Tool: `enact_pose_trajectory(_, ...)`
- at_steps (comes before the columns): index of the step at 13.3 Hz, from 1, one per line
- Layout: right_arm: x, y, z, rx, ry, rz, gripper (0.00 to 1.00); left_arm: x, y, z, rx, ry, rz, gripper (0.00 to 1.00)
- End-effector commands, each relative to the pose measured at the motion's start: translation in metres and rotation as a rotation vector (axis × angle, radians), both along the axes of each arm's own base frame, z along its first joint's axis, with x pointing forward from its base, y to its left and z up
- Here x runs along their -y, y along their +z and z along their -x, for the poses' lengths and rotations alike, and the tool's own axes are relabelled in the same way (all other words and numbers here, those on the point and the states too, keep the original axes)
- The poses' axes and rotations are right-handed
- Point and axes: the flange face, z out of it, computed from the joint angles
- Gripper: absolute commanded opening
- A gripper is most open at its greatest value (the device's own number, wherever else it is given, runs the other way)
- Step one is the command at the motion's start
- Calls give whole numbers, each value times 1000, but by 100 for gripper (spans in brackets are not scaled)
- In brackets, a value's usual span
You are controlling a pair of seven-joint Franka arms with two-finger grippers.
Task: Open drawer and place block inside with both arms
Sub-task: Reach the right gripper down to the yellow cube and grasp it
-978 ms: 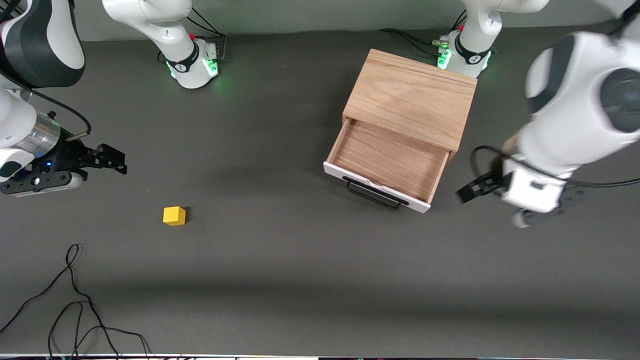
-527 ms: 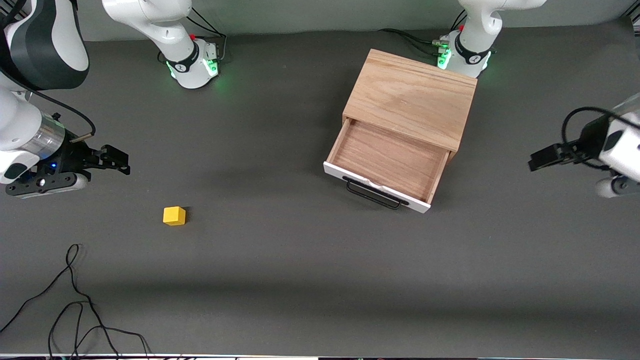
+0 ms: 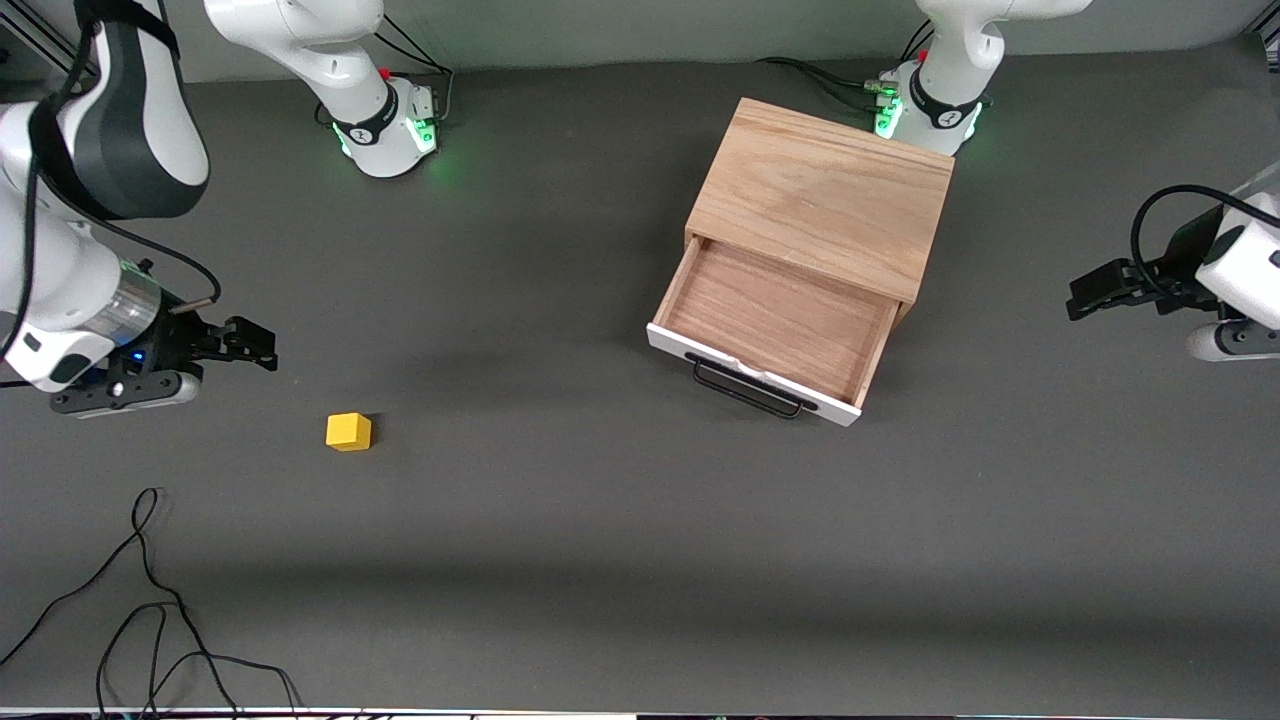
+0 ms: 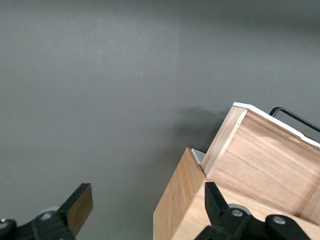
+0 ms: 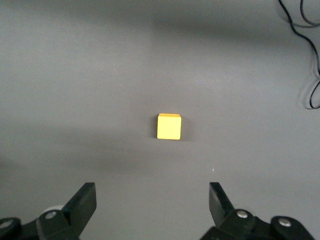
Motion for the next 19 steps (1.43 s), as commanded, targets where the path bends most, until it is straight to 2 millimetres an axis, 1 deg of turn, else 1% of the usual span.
enact_pose_trajectory(1, 1, -22, 4, 26, 0, 5, 100, -4, -2, 19, 19, -81, -24, 100)
enact_pose_trajectory(2, -1, -37, 6, 22, 3, 5, 100, -5, -2, 19, 22, -84, -30, 100)
enact_pose_trajectory(4, 0, -76, 13, 11, 2, 6, 100, -3, -4, 15, 22, -84, -30, 100)
enact_pose_trajectory(6, 2, -108, 16, 22, 0, 5, 100, -4, -1, 14, 28, -82, -30, 100)
enact_pose_trajectory(9, 3, -153, 14, 29, 0, 4, 100, -5, 0, 14, 25, -91, -27, 100)
enact_pose_trajectory(11, 23, -183, 11, 30, -29, 11, 100, -4, 0, 14, 25, -96, -29, 100)
enact_pose_trajectory(14, 28, -228, 7, 37, -39, 15, 100, -4, 0, 14, 25, -99, -29, 100)
enact_pose_trajectory(15, 29, -239, 7, 42, -51, 11, 100, -4, -1, 15, 24, -105, -29, 100)
enact_pose_trajectory(19, 27, -267, 7, 56, -57, 11, 100, -5, -1, 15, 16, -110, -29, 100)
